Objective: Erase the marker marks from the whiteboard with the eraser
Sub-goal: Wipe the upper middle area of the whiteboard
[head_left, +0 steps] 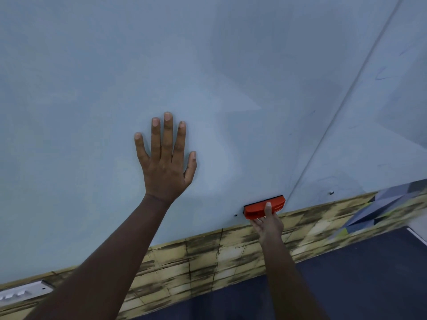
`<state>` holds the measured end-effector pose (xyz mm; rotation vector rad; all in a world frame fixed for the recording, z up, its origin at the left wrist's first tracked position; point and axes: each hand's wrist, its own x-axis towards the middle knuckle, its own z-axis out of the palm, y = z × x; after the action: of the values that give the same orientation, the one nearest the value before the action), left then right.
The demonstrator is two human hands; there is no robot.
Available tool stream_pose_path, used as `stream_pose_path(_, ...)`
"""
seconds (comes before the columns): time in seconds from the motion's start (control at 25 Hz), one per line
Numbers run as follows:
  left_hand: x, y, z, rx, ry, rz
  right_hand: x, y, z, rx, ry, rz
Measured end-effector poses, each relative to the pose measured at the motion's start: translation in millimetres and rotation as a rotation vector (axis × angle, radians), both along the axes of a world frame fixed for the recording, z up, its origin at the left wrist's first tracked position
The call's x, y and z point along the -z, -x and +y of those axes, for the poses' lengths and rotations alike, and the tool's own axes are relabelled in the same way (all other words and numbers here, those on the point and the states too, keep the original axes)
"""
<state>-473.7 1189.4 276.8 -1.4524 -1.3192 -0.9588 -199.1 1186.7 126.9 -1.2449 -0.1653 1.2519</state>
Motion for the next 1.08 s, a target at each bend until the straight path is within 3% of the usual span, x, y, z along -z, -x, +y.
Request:
stream_pose_path(0.16, 7, 0, 1, 0.014, 0.003, 0.004, 30, -10, 4, -0.001, 0.032, 0.006)
stream_pose_path(0.36, 13, 0, 1, 0.004, -0.004, 0.030, 60, 50, -24, -0.118, 0.113, 0.090)
stream_pose_path(0.64, 15, 0, 1, -0.008, -0.011, 0.055, 67, 147, -61, -0.458, 0.137, 0.125)
stream_pose_path(0.8, 16, 2, 1, -0.011, -0.010, 0.065, 74, 130, -54, -0.384, 0.093, 0.092)
stream_pose_path(1.08, 18, 3, 1, -0.012, -0.002, 0.051, 39, 37, -17, -0.055, -0.054, -0.113)
